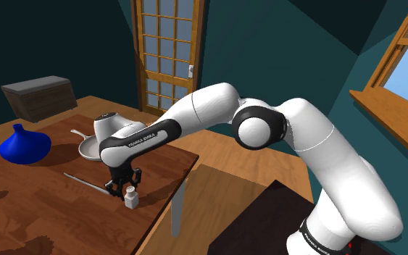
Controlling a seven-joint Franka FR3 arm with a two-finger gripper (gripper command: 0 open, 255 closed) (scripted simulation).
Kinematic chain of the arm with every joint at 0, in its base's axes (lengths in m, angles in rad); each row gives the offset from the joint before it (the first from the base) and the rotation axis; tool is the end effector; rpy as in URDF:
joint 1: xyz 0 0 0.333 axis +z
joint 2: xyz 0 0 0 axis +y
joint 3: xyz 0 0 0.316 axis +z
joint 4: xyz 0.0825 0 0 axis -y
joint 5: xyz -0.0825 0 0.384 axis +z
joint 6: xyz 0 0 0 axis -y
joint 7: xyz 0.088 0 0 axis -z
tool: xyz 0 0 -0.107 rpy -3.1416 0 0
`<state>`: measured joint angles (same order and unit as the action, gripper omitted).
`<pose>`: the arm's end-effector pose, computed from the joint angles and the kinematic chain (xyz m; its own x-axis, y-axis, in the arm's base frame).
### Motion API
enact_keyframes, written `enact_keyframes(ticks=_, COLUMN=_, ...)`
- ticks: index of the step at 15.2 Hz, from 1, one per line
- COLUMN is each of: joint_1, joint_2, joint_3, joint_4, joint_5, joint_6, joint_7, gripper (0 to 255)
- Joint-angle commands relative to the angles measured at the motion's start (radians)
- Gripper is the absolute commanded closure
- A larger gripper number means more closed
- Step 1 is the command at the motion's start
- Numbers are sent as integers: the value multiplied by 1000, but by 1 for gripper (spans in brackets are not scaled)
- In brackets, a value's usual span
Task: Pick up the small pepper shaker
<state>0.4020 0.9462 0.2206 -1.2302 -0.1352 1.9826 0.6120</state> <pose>0.6244 0.3882 0.1880 0.9840 -0.0023 -0.1784 0.0058 -0.9990 0.0446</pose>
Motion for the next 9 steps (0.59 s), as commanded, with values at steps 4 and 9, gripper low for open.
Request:
enact_keyframes(ticks=4, joint_1=-3, joint_2=-38, joint_3=4, joint_4=-4, joint_5=5, joint_6=-35, joint_7=0, gripper=255)
enact_keyframes(ticks=9, joint_1=-6, joint_2=-75, joint_3=9, joint_4=0, joint_5=10, joint_6=-76, joint_7=0, gripper=255)
